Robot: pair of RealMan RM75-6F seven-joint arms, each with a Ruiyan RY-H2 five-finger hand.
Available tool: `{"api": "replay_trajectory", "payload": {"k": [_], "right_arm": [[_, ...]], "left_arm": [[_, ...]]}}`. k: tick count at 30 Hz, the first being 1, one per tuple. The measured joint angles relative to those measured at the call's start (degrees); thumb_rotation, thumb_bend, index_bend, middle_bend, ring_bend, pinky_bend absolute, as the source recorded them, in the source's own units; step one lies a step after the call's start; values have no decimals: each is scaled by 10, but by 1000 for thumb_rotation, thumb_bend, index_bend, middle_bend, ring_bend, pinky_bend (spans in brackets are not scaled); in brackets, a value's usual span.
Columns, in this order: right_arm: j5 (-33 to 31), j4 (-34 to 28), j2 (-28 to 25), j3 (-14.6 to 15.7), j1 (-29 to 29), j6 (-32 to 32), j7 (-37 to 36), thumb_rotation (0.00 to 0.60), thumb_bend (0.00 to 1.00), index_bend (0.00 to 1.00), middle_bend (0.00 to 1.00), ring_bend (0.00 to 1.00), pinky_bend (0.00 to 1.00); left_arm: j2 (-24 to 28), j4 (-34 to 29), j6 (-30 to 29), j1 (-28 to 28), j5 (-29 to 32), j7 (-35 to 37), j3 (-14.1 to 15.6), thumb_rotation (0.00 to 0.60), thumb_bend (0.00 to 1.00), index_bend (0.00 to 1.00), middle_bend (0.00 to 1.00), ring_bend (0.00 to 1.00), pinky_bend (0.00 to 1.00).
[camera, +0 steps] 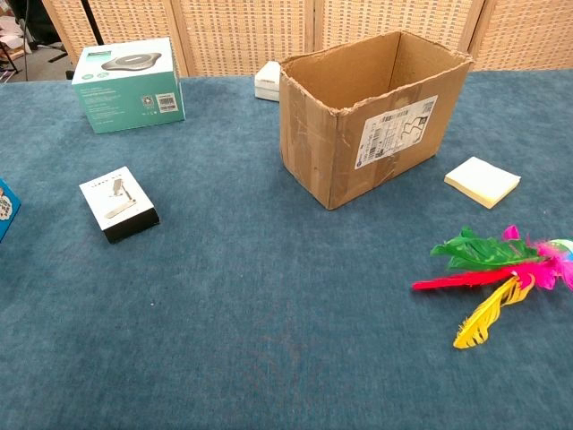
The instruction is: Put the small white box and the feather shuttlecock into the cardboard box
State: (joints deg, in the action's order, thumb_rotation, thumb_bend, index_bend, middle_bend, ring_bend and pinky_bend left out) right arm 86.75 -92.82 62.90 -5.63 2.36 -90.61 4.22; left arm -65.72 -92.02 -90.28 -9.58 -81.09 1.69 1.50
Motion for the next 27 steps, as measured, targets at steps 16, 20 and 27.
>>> {"api": "replay_trajectory", "payload": {"k": [16, 20, 27], "right_arm": [[-22, -2, -2, -3, 6, 27, -9, 600, 0, 25, 0, 0, 0], [-37, 4, -1, -10, 10, 33, -11, 600, 0, 25, 0, 0, 0], [-65, 19, 1, -21, 15, 50, -26, 600, 0, 25, 0, 0, 0]], "left_arm": [[-2, 22, 118, -78, -54, -28, -22, 600, 0, 0, 0, 0, 0], [-16, 57, 217, -148, -65, -36, -34, 600, 0, 0, 0, 0, 0], [-75, 180, 356, -254, -101, -1, -31, 600, 0, 0, 0, 0, 0]]}}
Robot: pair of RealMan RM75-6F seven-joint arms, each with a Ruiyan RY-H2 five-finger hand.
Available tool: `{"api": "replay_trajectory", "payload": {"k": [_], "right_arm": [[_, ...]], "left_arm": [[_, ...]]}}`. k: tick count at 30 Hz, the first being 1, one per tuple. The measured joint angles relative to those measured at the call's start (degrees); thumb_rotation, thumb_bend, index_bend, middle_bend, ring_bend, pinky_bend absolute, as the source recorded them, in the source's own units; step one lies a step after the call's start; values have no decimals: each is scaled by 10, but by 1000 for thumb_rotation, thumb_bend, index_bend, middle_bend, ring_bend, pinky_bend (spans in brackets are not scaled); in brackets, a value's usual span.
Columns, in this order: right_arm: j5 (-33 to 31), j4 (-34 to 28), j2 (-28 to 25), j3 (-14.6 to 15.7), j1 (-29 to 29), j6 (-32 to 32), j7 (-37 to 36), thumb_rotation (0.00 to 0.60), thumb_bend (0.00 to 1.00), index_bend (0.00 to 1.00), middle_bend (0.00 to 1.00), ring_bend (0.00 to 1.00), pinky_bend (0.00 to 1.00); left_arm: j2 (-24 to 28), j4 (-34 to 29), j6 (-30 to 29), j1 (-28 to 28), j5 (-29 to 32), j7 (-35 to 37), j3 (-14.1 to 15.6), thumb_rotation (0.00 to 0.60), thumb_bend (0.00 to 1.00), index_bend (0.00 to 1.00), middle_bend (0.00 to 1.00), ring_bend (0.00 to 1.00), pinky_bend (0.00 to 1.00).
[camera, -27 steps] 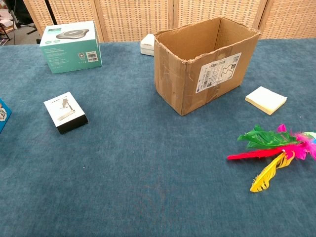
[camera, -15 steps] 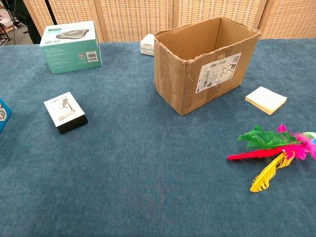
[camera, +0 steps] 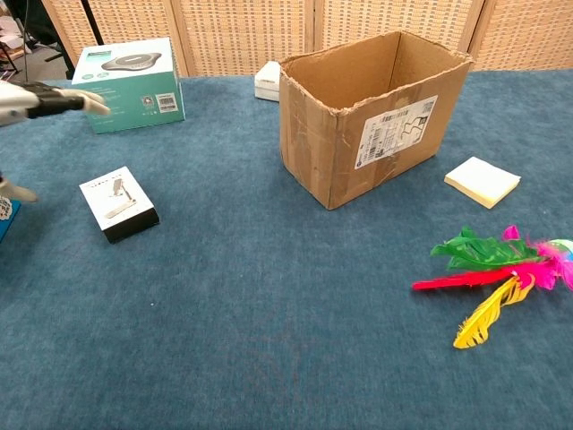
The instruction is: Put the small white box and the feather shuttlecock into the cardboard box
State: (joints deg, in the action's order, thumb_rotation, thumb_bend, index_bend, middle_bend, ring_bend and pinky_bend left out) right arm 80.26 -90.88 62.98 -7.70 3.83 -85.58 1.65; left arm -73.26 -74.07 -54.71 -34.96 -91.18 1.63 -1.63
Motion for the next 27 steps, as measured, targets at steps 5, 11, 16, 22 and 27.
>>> {"api": "replay_trajectory", "payload": {"k": [5, 11, 16, 22, 27], "right_arm": [[-19, 7, -2, -8, 1, 8, -12, 600, 0, 25, 0, 0, 0], [-29, 12, -3, -12, 4, 17, -19, 600, 0, 25, 0, 0, 0], [-28, 15, 1, -8, 8, 28, -15, 600, 0, 25, 0, 0, 0], [-19, 13, 3, -3, 9, 25, -11, 600, 0, 25, 0, 0, 0], [-19, 13, 3, -2, 9, 27, -12, 600, 0, 25, 0, 0, 0]], "left_arm": [[-32, 53, 44, -43, -33, 17, 19, 600, 0, 0, 0, 0, 0], [-66, 88, 70, -64, -33, 19, 28, 600, 0, 0, 0, 0, 0], [-110, 130, 84, -76, -25, 20, 28, 600, 27, 59, 25, 24, 51], [-148, 172, 72, -88, -37, 27, 37, 600, 271, 568, 457, 403, 387], [-150, 178, 17, -86, -51, 34, 38, 600, 380, 757, 608, 523, 478]]}}
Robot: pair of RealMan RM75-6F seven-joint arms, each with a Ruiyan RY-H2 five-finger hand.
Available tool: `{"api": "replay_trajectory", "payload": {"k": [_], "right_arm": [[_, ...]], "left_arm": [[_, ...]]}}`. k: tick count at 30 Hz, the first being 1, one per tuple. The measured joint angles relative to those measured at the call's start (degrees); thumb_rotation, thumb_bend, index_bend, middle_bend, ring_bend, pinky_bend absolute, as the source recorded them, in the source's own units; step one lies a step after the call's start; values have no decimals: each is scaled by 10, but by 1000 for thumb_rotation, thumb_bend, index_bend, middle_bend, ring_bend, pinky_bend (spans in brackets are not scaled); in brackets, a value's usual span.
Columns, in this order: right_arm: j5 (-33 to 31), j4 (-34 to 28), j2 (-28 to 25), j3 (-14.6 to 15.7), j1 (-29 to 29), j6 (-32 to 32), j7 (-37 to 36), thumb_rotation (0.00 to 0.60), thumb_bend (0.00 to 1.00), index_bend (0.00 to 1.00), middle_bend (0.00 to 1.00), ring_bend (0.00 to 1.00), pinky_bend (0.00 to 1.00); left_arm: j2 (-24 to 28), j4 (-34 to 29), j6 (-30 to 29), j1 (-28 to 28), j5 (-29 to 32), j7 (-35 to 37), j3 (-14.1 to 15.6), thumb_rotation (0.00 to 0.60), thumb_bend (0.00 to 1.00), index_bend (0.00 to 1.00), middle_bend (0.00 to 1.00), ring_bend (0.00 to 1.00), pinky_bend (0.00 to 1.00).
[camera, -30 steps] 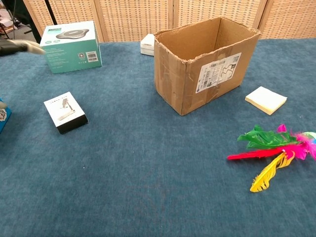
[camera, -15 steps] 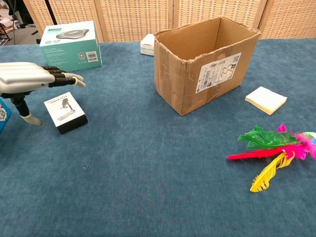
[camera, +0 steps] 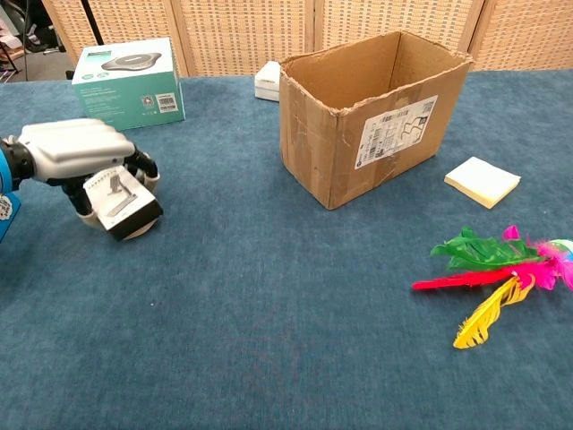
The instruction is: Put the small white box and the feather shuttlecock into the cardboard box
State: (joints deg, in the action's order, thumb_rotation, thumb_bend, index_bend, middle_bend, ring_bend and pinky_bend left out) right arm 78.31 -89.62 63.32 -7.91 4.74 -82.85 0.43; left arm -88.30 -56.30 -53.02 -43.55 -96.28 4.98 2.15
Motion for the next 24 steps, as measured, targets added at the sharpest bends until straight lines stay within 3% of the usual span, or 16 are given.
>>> {"api": "replay_trajectory", "payload": {"k": [7, 15, 19, 24], "right_arm": [[0, 0, -1, 2, 0, 2, -2, 600, 0, 25, 0, 0, 0], [0, -5, -4, 2, 0, 3, -6, 600, 0, 25, 0, 0, 0], [-6, -2, -4, 1, 0, 7, -8, 600, 0, 25, 0, 0, 0], [-21, 5, -5, -6, 2, 13, -14, 600, 0, 25, 0, 0, 0]], "left_arm": [[33, -12, -105, -5, -32, 8, -12, 600, 357, 766, 615, 527, 482], [56, -38, -180, -75, -67, -14, -81, 600, 334, 766, 615, 526, 482], [30, -1, -177, -130, -86, -43, -99, 600, 331, 766, 615, 525, 482], [-19, 44, -127, -196, -84, -80, -119, 600, 323, 766, 615, 524, 482]]}}
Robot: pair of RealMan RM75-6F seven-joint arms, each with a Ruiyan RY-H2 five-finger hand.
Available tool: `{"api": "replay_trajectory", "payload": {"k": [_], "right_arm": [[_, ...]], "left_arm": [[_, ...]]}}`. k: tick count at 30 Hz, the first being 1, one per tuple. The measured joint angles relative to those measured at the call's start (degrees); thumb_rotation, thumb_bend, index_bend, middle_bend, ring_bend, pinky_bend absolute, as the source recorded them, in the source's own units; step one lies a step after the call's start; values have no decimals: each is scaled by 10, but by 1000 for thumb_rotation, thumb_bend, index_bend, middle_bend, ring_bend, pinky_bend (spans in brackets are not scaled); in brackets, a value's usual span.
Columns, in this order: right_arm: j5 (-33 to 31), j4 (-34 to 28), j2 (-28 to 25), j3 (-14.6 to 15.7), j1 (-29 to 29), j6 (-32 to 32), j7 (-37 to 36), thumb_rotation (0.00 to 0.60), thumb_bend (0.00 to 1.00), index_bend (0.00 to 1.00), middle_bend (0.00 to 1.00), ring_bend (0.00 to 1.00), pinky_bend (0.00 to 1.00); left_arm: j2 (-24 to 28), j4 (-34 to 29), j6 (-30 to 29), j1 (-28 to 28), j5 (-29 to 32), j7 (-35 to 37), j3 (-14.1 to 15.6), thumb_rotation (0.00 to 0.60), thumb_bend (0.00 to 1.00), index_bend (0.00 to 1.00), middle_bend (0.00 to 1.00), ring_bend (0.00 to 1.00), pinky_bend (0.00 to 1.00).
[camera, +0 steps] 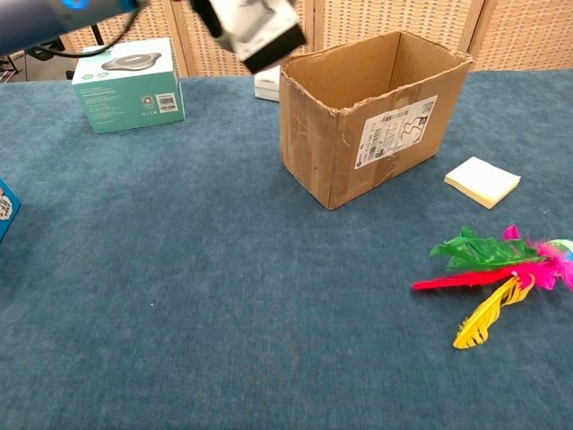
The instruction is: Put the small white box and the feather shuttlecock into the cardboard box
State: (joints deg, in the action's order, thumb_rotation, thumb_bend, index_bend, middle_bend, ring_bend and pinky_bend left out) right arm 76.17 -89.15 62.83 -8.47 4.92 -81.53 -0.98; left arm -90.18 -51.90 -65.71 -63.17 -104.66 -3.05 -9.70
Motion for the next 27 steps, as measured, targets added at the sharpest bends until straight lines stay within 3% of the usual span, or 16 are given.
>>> {"api": "replay_trajectory", "payload": {"k": [9, 10, 12, 13, 14, 16, 20, 27], "right_arm": [[-24, 13, -3, -9, -3, 6, -16, 600, 0, 25, 0, 0, 0], [-25, 14, -3, -10, -3, 7, -17, 600, 0, 25, 0, 0, 0], [-27, 16, -4, -10, -4, 7, -19, 600, 0, 25, 0, 0, 0], [-29, 17, -4, -11, -4, 8, -19, 600, 0, 25, 0, 0, 0], [-30, 18, -4, -11, -4, 9, -20, 600, 0, 25, 0, 0, 0], [-31, 19, -4, -11, -5, 10, -21, 600, 0, 25, 0, 0, 0], [-31, 20, -3, -11, -5, 9, -18, 600, 0, 25, 0, 0, 0], [-26, 18, 2, -8, -1, 12, -4, 600, 0, 25, 0, 0, 0]], "left_arm": [[-94, 89, 63, -82, 24, -33, -19, 600, 298, 753, 587, 505, 481], [-103, 100, 69, -88, 27, -38, -20, 600, 284, 700, 507, 439, 471], [-121, 121, 87, -98, 39, -53, -22, 600, 233, 484, 232, 199, 370], [-125, 126, 96, -100, 45, -61, -23, 600, 187, 312, 87, 72, 270], [-130, 128, 108, -102, 55, -76, -25, 600, 148, 207, 26, 19, 210], [-136, 130, 124, -104, 73, -101, -31, 600, 39, 25, 0, 0, 125], [-146, 110, 137, -102, 124, -144, -55, 600, 0, 0, 0, 0, 111], [-128, 43, 99, -92, 152, -101, -79, 600, 0, 0, 0, 0, 105]]}}
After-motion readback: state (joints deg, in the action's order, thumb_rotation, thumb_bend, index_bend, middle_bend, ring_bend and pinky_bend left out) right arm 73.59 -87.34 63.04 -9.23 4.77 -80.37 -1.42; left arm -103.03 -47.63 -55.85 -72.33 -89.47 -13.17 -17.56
